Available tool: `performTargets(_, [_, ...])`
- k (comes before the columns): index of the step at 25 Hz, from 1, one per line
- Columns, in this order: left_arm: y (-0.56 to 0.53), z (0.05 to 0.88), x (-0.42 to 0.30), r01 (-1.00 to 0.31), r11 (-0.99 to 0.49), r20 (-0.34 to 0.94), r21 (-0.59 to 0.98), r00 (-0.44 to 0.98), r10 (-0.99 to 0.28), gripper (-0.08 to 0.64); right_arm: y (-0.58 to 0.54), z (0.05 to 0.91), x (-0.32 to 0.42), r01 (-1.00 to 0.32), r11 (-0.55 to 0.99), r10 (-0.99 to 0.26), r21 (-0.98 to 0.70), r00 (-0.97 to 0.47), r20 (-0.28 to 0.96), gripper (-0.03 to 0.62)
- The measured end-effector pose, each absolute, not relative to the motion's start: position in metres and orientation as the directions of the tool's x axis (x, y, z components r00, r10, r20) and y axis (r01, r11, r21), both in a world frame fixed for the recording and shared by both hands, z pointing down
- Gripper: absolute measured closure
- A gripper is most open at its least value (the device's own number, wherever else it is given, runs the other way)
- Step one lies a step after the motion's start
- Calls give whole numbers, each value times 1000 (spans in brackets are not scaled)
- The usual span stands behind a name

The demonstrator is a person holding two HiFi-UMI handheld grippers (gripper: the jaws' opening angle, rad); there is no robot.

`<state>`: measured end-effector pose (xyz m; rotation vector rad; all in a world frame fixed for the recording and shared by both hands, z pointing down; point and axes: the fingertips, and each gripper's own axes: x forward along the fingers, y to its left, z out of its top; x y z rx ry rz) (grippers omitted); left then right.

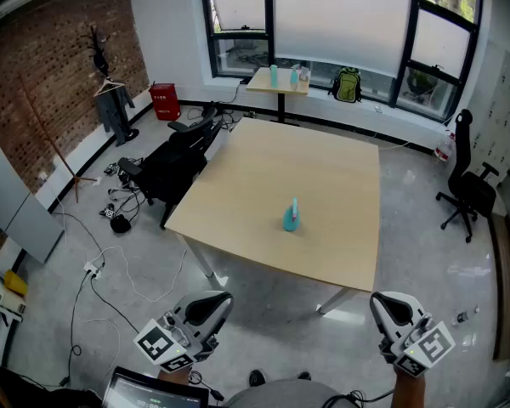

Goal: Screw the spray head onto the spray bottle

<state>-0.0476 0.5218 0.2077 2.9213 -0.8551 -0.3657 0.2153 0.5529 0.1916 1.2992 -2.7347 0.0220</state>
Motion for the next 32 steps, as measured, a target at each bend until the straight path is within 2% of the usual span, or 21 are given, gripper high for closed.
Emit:
performTargets(21, [490, 247, -65, -432, -885, -178, 176, 870, -460, 546, 529, 206, 180, -810, 586, -808, -19, -586, 60, 584])
performTargets(32, [394, 297, 0, -438, -857, -113, 271, 870, -480, 545, 439, 233, 236, -794, 605, -787, -61, -608, 108, 584])
